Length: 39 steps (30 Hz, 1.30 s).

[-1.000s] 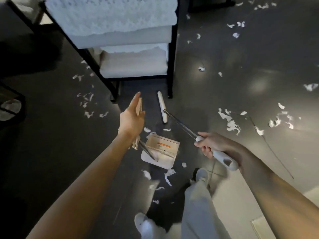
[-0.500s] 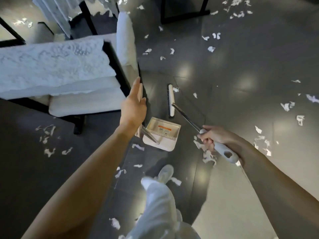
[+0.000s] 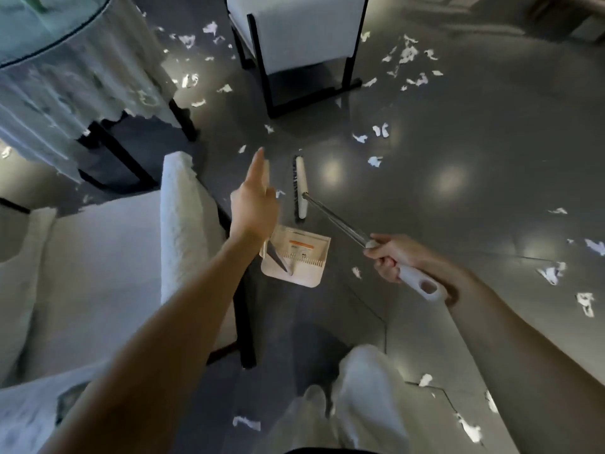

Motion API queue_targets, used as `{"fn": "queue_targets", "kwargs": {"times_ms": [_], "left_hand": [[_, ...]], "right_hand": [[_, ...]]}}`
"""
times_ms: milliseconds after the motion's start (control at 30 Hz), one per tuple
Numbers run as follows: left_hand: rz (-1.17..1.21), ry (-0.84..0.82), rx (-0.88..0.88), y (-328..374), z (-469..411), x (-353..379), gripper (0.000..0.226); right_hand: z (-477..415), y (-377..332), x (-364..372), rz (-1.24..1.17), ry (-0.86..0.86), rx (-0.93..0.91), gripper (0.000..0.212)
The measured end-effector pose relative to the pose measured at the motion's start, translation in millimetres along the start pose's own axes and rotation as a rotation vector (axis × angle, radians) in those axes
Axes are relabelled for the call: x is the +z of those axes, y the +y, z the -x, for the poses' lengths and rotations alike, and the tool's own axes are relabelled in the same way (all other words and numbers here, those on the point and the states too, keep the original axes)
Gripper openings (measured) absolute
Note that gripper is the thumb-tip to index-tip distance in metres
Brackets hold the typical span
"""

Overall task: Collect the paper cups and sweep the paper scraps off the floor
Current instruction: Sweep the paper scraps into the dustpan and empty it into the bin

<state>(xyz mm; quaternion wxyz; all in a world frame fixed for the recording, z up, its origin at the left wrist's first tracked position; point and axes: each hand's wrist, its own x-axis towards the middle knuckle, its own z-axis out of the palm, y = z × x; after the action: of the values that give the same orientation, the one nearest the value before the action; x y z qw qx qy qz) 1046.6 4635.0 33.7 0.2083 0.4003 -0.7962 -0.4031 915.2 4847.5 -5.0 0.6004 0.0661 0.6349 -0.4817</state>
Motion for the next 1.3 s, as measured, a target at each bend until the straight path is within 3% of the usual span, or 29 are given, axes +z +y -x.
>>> {"fn": "queue_targets", "kwargs": {"times_ms": [100, 300, 667, 833, 933, 1000, 1300], "left_hand": [[0.012, -0.007, -0.017, 24.1, -87.4, 41.6, 0.069], [0.031, -0.027, 0.023, 88.5, -256.3, 131.1, 0.069], [0.013, -0.102, 0.047, 211.0, -552.1, 317.7, 0.067], [-0.006, -0.161, 0.087, 286.5, -669.2, 411.4, 0.07], [-0.003, -0.212, 0.124, 333.5, -738.5, 464.0, 0.072], [0.013, -0.225, 0.158, 360.6, -785.0, 506.0, 0.073], [-0.049, -0.101, 0.136, 478.9, -1008.9, 683.2, 0.073]], "right_hand": [[-43.9, -70.3, -31.6, -0.007, 0.002, -0.006, 0.034], [-120.2, -226.0, -112.9, 0.048, -0.033, 0.002, 0.02], [-264.4, -518.3, -275.3, 0.077, 0.017, -0.047, 0.022], [-301.5, -633.8, -363.0, -0.056, 0.045, -0.034, 0.027], [-319.3, -705.8, -416.3, -0.09, 0.111, -0.026, 0.053], [-339.2, -755.3, -461.1, -0.099, 0.139, -0.048, 0.058], [-438.5, -994.3, -657.4, 0.176, 0.189, -0.167, 0.052]]}}
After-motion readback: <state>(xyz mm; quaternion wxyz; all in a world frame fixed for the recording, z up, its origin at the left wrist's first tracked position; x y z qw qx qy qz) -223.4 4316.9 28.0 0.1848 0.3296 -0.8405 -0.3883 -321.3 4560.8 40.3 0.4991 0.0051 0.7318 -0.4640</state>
